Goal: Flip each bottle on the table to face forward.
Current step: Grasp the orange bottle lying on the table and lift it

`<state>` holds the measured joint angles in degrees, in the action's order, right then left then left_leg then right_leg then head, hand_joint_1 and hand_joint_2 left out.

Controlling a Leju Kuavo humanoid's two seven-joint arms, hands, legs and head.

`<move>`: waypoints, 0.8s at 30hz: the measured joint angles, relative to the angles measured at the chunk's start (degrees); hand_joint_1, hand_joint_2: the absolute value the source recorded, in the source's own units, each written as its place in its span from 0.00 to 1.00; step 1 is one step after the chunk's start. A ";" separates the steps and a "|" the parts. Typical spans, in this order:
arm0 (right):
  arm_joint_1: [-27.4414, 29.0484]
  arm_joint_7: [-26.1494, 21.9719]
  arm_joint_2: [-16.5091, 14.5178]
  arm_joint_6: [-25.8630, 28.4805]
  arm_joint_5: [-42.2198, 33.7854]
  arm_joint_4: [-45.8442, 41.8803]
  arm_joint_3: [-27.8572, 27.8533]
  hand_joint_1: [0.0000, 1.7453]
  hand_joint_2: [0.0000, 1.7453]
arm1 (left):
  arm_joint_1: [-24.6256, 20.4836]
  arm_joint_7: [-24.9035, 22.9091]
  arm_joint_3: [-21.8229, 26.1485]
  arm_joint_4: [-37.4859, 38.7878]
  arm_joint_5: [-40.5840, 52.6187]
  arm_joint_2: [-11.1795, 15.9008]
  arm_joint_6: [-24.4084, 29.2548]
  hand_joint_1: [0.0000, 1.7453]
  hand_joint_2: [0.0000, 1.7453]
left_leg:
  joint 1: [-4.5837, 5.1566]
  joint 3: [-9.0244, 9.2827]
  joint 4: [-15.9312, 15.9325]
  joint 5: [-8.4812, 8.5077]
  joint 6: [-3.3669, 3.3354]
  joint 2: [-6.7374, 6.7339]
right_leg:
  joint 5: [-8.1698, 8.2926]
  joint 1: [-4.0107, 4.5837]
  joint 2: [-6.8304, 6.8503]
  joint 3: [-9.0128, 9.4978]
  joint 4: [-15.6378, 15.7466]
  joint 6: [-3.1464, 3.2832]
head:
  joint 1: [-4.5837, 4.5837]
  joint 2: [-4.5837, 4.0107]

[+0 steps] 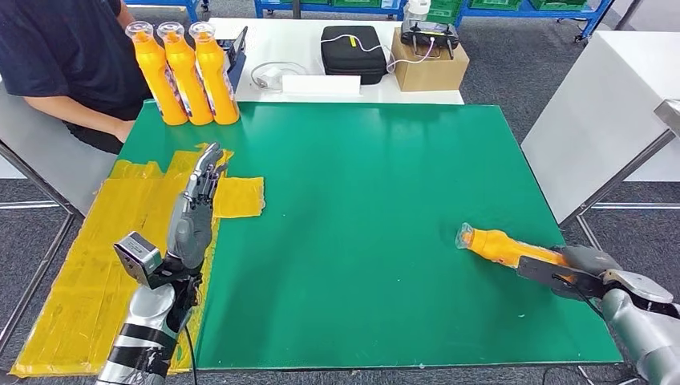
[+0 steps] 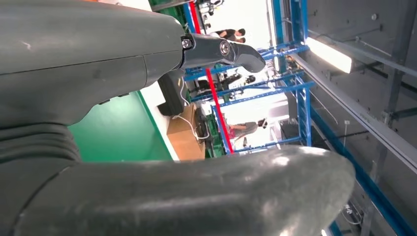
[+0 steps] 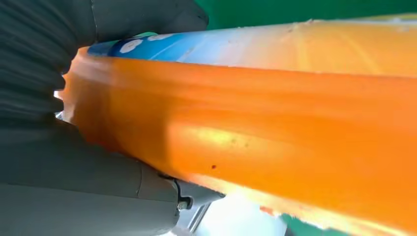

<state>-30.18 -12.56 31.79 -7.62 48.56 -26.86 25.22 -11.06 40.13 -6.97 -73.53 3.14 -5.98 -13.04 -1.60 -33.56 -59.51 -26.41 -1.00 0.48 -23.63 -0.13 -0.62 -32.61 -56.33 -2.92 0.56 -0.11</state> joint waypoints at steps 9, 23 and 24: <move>14.67 -1.68 -14.66 5.21 -23.28 -35.81 -8.58 1.00 1.00 | 8.31 0.01 4.08 -2.24 1.13 -2.62 -4.39 0.00 1.00 | 0.00 -1.05 0.06 0.62 0.24 0.20 | 0.28 -0.01 0.02 -1.44 -0.31 0.12 | -0.10 0.00; 19.11 -4.03 -18.91 4.80 -25.01 -52.25 -10.72 1.00 1.00 | 10.56 -0.43 5.69 -3.69 0.63 -4.21 -6.63 0.00 1.00 | 0.04 -1.60 0.13 0.68 0.30 0.44 | 0.25 -0.15 0.35 -1.81 -0.33 0.13 | -0.06 0.00; 19.14 -4.23 -19.70 4.62 -24.37 -52.78 -10.36 1.00 1.00 | 10.81 -0.72 5.59 -4.06 0.50 -4.52 -7.28 0.00 1.00 | 0.05 -1.60 0.14 0.68 0.30 0.42 | 0.26 -0.13 0.34 -1.82 -0.34 0.13 | -0.05 0.00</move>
<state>-11.04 -16.79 12.10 -2.99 24.19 -79.64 14.86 -0.26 39.41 -1.37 -77.59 3.64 -10.50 -20.32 -1.56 -35.16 -59.37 -25.73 -0.70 0.90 -23.38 -0.27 -0.28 -34.42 -56.66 -2.79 0.51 -0.11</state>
